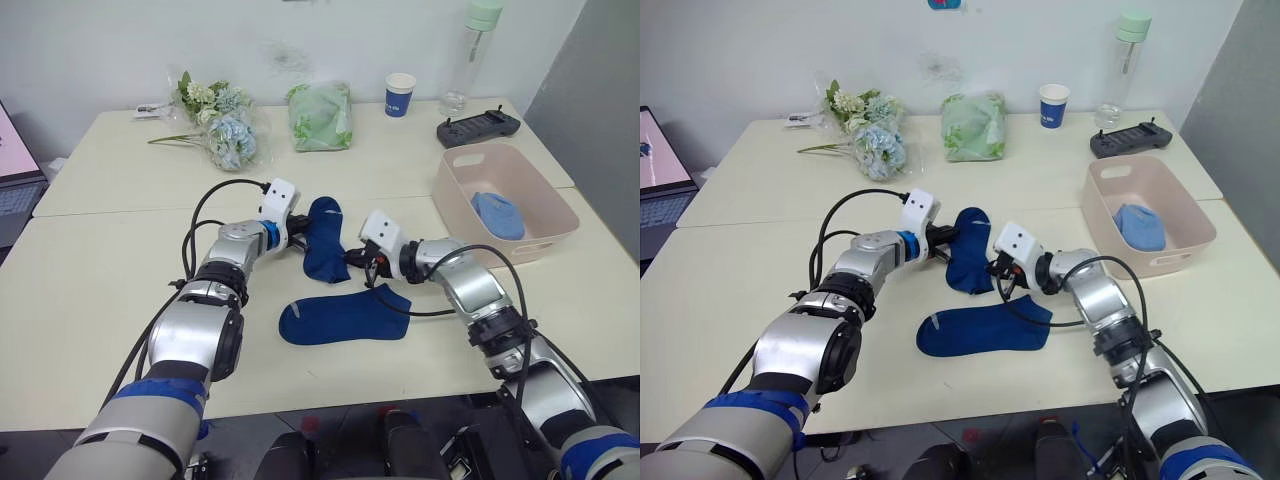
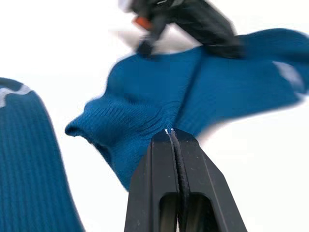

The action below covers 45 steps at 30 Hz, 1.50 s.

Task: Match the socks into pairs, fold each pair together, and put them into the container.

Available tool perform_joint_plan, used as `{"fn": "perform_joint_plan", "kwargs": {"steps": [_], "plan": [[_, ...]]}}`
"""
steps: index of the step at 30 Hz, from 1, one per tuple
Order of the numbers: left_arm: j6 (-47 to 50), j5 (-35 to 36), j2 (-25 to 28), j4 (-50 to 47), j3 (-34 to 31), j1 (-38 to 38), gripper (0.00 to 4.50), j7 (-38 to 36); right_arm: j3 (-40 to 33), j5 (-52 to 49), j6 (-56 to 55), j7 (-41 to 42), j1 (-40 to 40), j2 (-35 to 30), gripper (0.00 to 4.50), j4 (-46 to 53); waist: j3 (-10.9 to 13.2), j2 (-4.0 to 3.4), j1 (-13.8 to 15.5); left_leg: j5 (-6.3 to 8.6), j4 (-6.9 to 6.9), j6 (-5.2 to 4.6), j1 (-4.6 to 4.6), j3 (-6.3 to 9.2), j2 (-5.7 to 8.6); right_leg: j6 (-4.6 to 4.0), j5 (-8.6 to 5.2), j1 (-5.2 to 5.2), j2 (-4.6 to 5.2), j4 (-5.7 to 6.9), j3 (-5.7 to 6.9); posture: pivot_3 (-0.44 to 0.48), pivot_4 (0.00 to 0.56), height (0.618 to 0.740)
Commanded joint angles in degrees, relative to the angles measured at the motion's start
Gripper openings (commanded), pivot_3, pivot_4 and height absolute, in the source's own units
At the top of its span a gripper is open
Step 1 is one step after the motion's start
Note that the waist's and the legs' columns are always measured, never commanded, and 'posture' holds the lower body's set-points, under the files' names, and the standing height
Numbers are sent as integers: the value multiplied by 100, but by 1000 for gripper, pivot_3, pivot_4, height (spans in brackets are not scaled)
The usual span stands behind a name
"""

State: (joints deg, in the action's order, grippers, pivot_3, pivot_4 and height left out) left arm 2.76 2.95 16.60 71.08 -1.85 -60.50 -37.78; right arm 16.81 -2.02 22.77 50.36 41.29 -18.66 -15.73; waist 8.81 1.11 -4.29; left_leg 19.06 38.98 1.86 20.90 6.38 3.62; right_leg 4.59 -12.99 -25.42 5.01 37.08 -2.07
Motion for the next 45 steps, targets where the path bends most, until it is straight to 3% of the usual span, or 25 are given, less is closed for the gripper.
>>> {"fn": "perform_joint_plan", "kwargs": {"steps": [1, 4, 9, 11, 14, 16, 21, 24, 25, 28, 32, 39, 42, 45], "plan": [[219, 188, 119, -760, -225, 309, 0, 145, -202, -28, -177, 30, 136, -187, 13, 53, 0, 0, -1, 0, 1, 0, 0, 0, 0, 0, 0, 0, 0, 0, -1, 0, 150, 740], [924, 548, 37, -2571, -406, 1241, 0, 220, -242, -6, -356, 133, 294, -354, 13, -231, 0, -1, -30, 0, 1, 0, 0, -2, -14, 0, 0, -1, 1, 3, -5, 0, 150, 740], [3022, 1256, -324, -6143, -731, 3065, 0, 1146, -241, 31, -718, 152, 507, -291, 13, -666, -1, -1, -68, 0, -4, 0, 1, 1, -33, 0, 0, -8, 3, 2, -20, 0, 150, 740], [3592, 1437, -442, -7095, -793, 3569, 0, 1476, -276, 29, -786, 142, 553, -245, 13, -734, 0, -1, -51, 0, -2, 0, 0, 0, -33, 0, 0, -8, 3, 5, -23, 0, 150, 740], [3903, 1551, -699, -8087, -825, 4282, 0, 1932, -148, -35, -694, 514, 470, -292, 671, -522, -1, -1, -33, 0, 1, 0, -3, 0, -32, 0, 0, -5, 3, 9, -23, 0, 150, 740], [4074, 1705, -790, -8361, -796, 4551, 408, 1967, -100, 46, -644, 508, 417, -333, 1272, -425, -1, -1, -4, 0, 1, 0, -5, 0, -31, 0, 0, -1, 3, 8, -23, 0, 150, 740], [4113, 1704, -775, -8550, -850, 4814, 1776, 2198, -312, -71, -77, 380, 318, -402, 3019, -56, -1, -1, 118, 0, 3, 0, -7, 0, -28, 0, 1, 6, 3, 3, -20, 0, 150, 740], [4196, 1867, -414, -8833, -1134, 4979, 2679, 2054, -655, -310, 665, 180, 118, -466, 4062, 302, -1, -1, 139, 0, 1, 0, -7, 1, -29, 0, 0, 7, 3, 0, -19, 0, 150, 740], [4235, 2039, -198, -8914, -1260, 4979, 3004, 1839, -772, -441, 975, 116, 30, -448, 4106, 411, -1, -1, 138, 0, 0, 0, -6, 0, -29, 0, 1, 5, 3, 0, -20, 0, 150, 740], [4216, 2348, 451, -8815, -1422, 4762, 3004, 1253, -874, -613, 1489, -44, -185, -378, 4106, 695, -1, -2, 141, 1, -2, 1, -7, 1, -30, -1, 1, 5, -2, 2, -16, 0, 150, 740], [3664, 1967, 1179, -7670, -1020, 4022, 3004, 645, -808, -719, 1859, -287, -497, -172, 4106, 1069, -1, -2, 177, 0, -1, 0, -9, 2, -21, -2, 1, 11, -1, 2, -14, 0, 150, 740], [2971, 1694, 1304, -6035, -288, 3057, 3004, -264, -709, -817, 2152, -417, -647, -105, 4106, 1328, -2, -4, 189, 0, -1, 0, -7, 2, -13, -2, 1, 10, 1, -8, -9, 0, 150, 740], [2357, 1180, 1121, -4881, 135, 2421, 3017, -234, -641, -782, 2096, -488, -697, -130, 3494, 1333, -2, -3, 194, 0, 0, 0, -8, 3, -7, -2, 1, 9, -2, -2, -5, 0, 150, 740], [2031, 1037, 997, -4337, 229, 2136, 2530, -354, -645, -775, 2060, -492, -685, -187, 2637, 1306, -2, -3, 190, 0, 1, 0, -7, 2, 2, -2, 2, 9, -2, -1, -5, 0, 150, 740]]}}
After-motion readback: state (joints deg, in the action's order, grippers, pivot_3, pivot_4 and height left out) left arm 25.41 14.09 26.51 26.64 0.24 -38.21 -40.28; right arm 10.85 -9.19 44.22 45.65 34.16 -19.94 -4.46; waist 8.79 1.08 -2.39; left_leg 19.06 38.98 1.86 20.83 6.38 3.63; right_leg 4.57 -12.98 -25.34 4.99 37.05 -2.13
